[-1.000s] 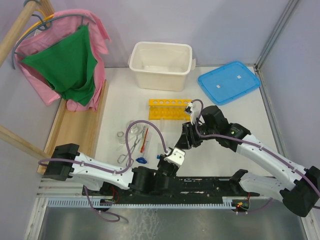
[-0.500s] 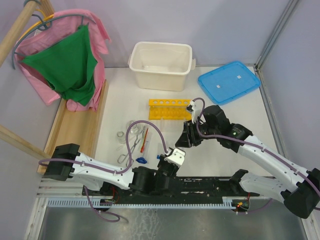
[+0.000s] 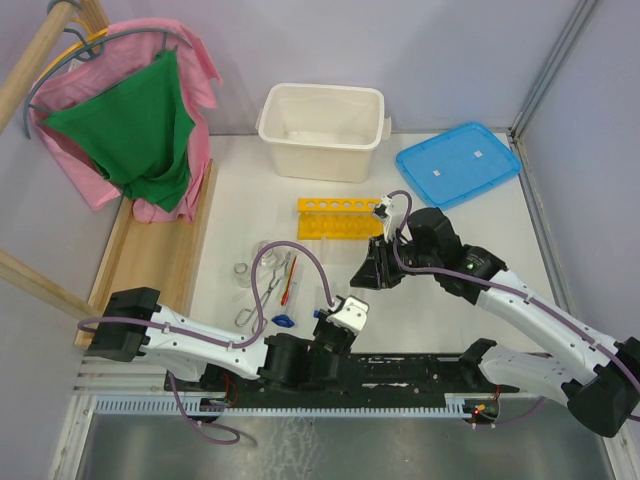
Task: Organize the chemistry lab equipment
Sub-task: Pick up the test tube at the center of the board.
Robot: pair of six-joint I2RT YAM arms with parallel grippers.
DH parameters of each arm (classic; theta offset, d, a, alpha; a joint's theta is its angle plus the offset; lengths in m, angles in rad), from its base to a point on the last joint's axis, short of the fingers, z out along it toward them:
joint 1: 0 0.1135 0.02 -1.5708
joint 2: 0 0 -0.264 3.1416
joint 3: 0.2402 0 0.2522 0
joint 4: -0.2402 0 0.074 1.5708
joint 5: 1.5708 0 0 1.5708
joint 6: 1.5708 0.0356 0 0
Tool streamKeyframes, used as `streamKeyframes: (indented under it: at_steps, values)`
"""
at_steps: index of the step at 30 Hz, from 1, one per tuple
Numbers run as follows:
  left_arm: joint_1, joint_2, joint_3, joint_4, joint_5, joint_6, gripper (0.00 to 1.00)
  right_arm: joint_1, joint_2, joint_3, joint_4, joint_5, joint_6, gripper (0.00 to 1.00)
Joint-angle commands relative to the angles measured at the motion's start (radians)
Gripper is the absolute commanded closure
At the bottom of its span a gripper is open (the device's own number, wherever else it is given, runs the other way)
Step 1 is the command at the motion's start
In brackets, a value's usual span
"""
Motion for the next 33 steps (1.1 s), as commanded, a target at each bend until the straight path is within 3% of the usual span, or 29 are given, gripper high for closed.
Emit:
streamKeyframes:
  at_steps: [1, 12, 18, 21, 22, 27, 33]
  values:
    - [-0.004, -0.015, -0.001, 0.007, -0.04, -0.065, 0.97, 0.0, -0.021, 0.051, 0.021, 0.011, -0.002, 0.69]
    - [-0.004, -0.011, 0.004, -0.005, -0.046, -0.076, 0.97, 0.002, -0.033, 0.04, 0.001, 0.003, -0.005, 0.68]
    - [-0.001, -0.004, 0.015, -0.019, -0.048, -0.082, 0.97, 0.003, -0.028, 0.035, 0.006, -0.008, -0.002, 0.79]
    - [-0.002, 0.0, 0.018, -0.023, -0.051, -0.084, 0.97, 0.002, -0.027, 0.033, 0.005, -0.008, -0.002, 0.9]
    - [-0.004, 0.001, 0.02, -0.03, -0.052, -0.088, 0.95, 0.003, -0.027, 0.031, 0.004, -0.005, -0.003, 0.93]
    - [-0.002, 0.01, 0.043, -0.097, -0.074, -0.141, 0.58, 0.001, -0.015, 0.038, -0.013, 0.035, -0.012, 0.99]
    - [0.008, 0.003, 0.076, -0.141, -0.084, -0.15, 0.36, 0.003, 0.031, 0.095, -0.045, 0.086, -0.029, 0.99]
